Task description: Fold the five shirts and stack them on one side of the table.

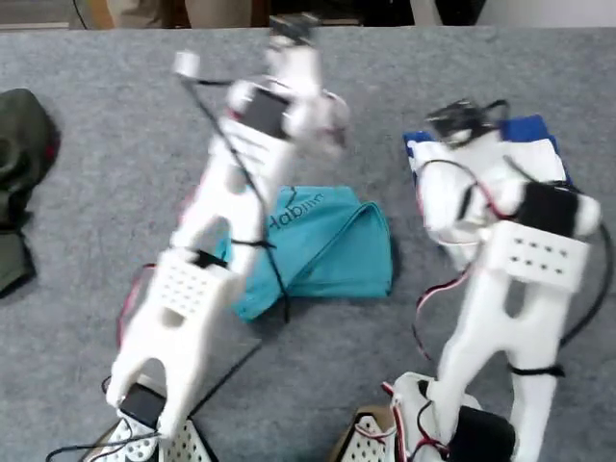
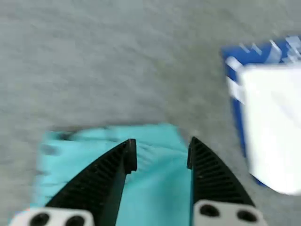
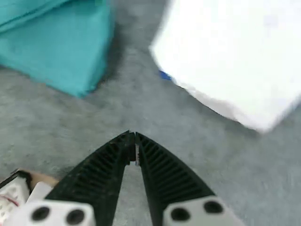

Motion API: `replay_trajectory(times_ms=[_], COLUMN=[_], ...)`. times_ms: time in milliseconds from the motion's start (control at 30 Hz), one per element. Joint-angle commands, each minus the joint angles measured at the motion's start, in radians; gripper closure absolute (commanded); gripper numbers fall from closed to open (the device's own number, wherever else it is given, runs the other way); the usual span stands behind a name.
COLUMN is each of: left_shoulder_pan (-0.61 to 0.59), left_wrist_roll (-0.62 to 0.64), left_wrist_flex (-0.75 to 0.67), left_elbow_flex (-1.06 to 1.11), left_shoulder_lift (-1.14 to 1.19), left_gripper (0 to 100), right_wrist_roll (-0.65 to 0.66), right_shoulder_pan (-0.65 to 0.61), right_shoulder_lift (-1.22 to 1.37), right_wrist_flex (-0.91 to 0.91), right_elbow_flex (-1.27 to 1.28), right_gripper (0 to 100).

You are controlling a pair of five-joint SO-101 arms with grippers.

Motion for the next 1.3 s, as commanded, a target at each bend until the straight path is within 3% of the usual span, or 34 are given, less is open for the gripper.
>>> replay_trajectory(times_ms=[0, 267, 367, 500, 700, 1267], left_shoulder_pan=[-0.152, -0.442, -0.591, -0.776, -0.822, -0.838], left_wrist_roll=[-0.077, -0.269, -0.365, -0.394, -0.341, -0.307], left_wrist_flex=[0.014, 0.006, -0.086, -0.408, -0.921, -0.95], left_elbow_flex=[0.224, 0.885, 1.142, 1.55, 2.035, 1.889], left_shoulder_lift=[-0.257, -0.723, -0.834, -0.888, -0.865, -0.72], left_gripper=[82, 82, 82, 82, 82, 82], right_wrist_roll=[-0.034, -0.121, -0.149, -0.166, -0.161, -0.161], right_shoulder_pan=[-0.159, -0.351, -0.387, -0.406, -0.403, -0.343], right_shoulder_lift=[-0.013, 0.2, 0.305, 0.392, 0.595, 1.079], right_wrist_flex=[-0.071, -0.33, -0.348, -0.348, -0.348, -0.288], right_elbow_flex=[0.059, 0.194, 0.142, 0.002, -0.182, -0.814], right_gripper=[99.5, 99.5, 99.5, 99.3, 99.3, 99.3])
